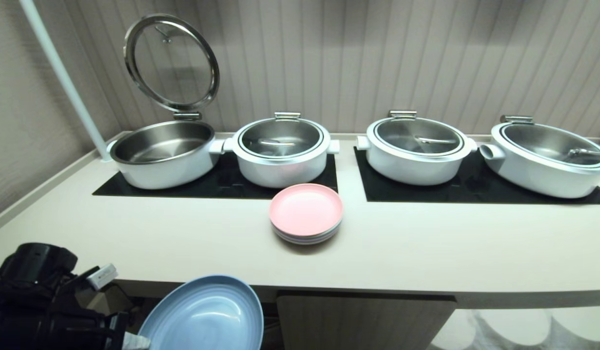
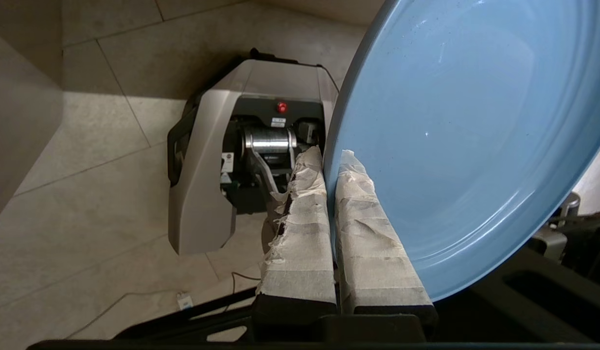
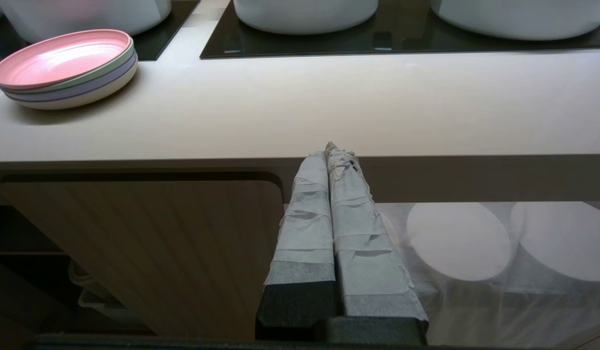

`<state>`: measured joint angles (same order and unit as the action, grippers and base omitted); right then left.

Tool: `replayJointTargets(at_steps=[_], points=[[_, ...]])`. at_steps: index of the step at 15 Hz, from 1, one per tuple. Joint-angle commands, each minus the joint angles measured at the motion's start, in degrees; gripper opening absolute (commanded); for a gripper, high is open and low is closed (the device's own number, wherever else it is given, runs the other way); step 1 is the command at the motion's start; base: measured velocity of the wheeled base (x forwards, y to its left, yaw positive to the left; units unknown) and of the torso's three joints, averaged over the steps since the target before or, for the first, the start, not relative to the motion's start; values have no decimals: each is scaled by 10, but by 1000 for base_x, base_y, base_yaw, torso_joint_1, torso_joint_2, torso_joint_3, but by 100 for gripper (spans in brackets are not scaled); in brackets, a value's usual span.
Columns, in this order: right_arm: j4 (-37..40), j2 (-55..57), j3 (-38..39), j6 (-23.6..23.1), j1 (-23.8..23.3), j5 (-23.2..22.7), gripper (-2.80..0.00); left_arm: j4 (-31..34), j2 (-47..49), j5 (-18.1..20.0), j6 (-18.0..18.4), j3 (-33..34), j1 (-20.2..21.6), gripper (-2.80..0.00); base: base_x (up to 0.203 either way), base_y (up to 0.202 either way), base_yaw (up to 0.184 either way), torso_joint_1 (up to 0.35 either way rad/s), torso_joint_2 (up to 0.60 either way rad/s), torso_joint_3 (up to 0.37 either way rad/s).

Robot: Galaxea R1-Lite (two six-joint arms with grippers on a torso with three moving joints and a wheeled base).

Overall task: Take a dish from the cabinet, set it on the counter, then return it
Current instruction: Put it back into the cabinet

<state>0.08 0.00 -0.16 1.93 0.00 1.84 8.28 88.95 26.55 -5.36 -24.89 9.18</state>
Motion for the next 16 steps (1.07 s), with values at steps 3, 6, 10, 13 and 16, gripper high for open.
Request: replayJointTargets(at_steps=[3,6,10,13,16], points=[[0,0,0,0,0,0,-280,0,-40,13,2,37,0,-280,0,0,0,0,0,0],[0,0,0,0,0,0,-280,0,-64,29,24,66,-2,-280,0,0,0,0,0,0],[0,0,0,0,0,0,-280,0,-64,30,34,83,-1,-280,0,0,0,0,0,0],[0,0,0,0,0,0,-280,1,-66,28,36,90,-1,-280,0,0,0,0,0,0],[0,0,1,0,0,0,-280,1,-87,26,57,112,-2,-280,0,0,0,0,0,0]])
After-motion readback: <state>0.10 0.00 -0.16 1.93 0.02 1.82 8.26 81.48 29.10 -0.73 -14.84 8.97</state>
